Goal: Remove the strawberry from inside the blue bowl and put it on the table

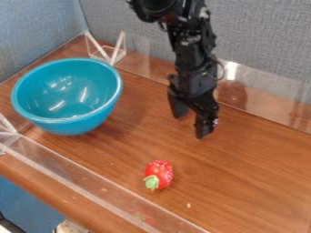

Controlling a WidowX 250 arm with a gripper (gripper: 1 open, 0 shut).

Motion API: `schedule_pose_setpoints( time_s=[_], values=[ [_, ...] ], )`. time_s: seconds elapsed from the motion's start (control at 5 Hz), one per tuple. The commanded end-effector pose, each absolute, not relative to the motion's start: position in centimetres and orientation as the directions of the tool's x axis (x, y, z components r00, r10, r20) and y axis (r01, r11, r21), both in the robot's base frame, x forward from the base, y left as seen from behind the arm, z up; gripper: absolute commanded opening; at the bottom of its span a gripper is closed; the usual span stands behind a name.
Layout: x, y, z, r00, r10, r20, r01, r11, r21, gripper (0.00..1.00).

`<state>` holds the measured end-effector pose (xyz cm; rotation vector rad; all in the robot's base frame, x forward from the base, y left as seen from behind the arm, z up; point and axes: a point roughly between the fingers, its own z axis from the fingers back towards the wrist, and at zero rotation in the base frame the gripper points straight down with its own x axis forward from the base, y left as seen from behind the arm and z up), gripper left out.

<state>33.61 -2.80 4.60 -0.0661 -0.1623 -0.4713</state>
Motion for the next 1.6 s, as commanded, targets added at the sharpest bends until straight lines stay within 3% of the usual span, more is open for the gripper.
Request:
schedule_pose_setpoints(
  time_s=[0.0,0.4,1.2,1.4],
  values=[
    [33.9,-3.2,6.8,0.858,-0.459,0.231,0.471,0.882,0.004,1.00],
    [33.1,-2.6,7.1,0.857,-0.463,0.226,0.473,0.881,0.012,1.00],
    [33.0,-1.6,5.2,0.873,-0.456,0.171,0.462,0.887,0.009,1.00],
    [32.9,-1.6,4.7,0.877,-0.453,0.159,0.458,0.889,0.008,0.00]
  ],
)
